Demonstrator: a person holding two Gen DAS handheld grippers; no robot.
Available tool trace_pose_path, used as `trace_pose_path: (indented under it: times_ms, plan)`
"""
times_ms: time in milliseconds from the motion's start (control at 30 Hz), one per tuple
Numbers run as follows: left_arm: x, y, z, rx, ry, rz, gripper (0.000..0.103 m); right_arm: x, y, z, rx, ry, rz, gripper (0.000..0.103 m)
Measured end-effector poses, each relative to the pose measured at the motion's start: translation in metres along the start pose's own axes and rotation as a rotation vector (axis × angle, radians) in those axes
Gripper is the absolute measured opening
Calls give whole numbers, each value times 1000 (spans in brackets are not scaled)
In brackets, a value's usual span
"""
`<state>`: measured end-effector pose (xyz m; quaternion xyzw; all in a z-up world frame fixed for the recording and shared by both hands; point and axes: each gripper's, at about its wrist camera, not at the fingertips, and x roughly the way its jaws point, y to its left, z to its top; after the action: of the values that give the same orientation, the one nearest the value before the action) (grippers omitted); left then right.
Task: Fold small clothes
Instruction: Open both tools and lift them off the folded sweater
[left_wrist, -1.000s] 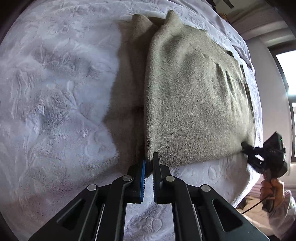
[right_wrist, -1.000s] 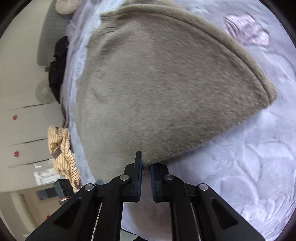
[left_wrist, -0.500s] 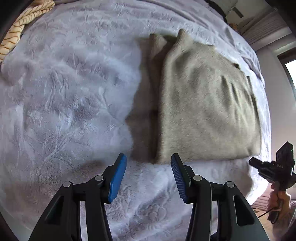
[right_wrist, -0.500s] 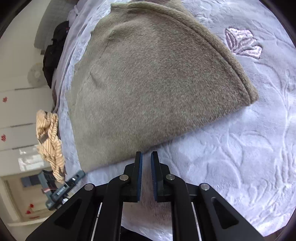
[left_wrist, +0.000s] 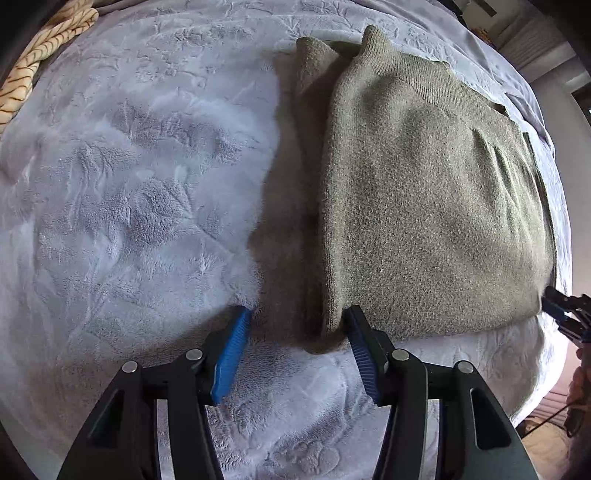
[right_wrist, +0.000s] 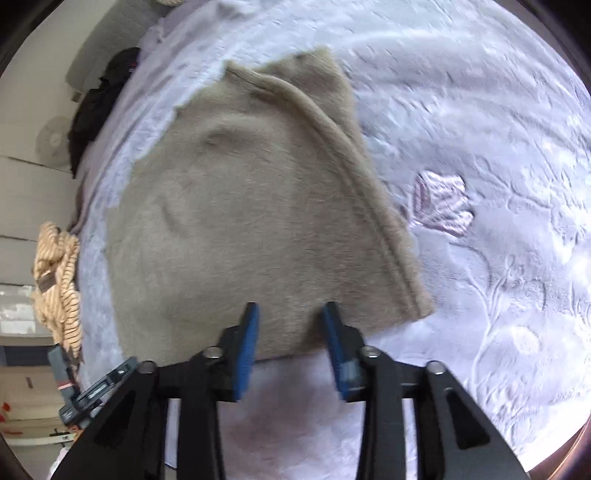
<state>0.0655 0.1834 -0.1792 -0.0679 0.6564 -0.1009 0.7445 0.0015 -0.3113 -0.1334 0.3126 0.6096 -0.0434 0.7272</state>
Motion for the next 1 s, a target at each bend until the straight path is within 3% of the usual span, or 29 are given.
trace_pose_path:
  times_ms: [167, 467, 600, 1000]
  plan:
    - [9, -2, -3, 7, 13, -7, 68, 7, -16, -2, 71, 18, 22, 43]
    - [14, -13, 5, 20, 46, 7, 69, -6, 15, -15, -76, 48, -64, 56]
    - [-1, -23, 1, 38, 32, 4, 69, -11, 34, -25, -111, 47, -57, 69]
    - [-24, -44, -22, 21, 36, -7, 69, -1, 82, -59, -191, 124, -1, 72]
